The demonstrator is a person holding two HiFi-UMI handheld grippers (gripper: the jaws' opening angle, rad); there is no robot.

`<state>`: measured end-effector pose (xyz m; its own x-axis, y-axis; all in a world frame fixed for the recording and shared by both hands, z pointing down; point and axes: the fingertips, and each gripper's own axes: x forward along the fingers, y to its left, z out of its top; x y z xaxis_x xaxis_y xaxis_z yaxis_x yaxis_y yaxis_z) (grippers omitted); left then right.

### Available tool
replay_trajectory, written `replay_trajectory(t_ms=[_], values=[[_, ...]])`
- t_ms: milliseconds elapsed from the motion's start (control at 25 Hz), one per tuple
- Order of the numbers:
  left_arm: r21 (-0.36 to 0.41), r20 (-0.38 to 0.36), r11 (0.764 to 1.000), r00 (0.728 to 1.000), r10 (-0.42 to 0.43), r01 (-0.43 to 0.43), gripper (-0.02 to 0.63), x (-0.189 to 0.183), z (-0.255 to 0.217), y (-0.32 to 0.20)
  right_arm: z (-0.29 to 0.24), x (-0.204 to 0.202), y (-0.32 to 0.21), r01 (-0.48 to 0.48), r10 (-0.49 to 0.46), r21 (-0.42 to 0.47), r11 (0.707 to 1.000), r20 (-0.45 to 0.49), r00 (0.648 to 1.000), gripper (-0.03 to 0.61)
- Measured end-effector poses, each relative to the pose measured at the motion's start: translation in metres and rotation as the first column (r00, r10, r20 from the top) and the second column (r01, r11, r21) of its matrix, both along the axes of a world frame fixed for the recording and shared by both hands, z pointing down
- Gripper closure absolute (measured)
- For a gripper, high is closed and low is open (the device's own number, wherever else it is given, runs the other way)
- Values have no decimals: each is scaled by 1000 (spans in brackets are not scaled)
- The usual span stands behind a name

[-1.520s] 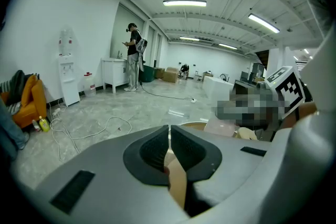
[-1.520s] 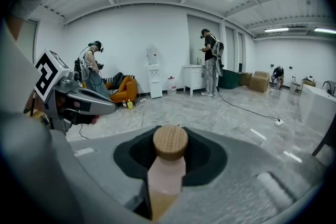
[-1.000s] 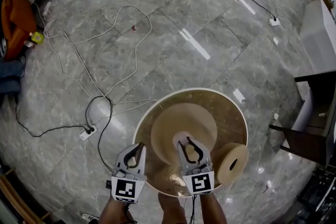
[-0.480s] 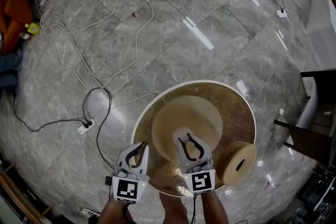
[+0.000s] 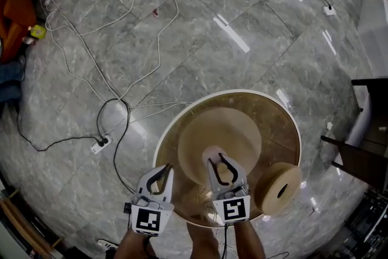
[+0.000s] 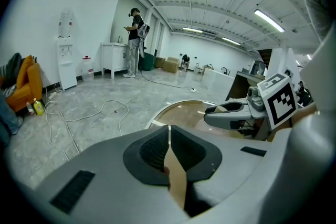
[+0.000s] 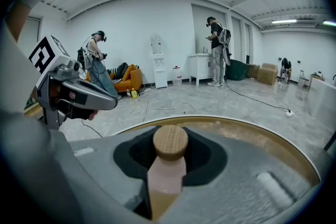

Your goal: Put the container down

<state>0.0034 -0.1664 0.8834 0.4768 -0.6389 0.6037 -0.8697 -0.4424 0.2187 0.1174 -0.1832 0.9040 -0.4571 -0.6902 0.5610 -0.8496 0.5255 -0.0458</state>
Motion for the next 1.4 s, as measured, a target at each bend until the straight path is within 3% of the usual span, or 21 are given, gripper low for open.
replay_trajectory(t_ms=[800, 1400], values=[[-27, 8, 999, 1000, 17, -17, 584, -2, 21, 9, 26, 1, 10, 6, -6, 3, 1000, -60, 998, 460], [-18, 12, 1000, 1000, 20, -20, 584, -8, 14, 14, 25, 3, 9, -25, 24, -10, 1000, -44, 999, 451]])
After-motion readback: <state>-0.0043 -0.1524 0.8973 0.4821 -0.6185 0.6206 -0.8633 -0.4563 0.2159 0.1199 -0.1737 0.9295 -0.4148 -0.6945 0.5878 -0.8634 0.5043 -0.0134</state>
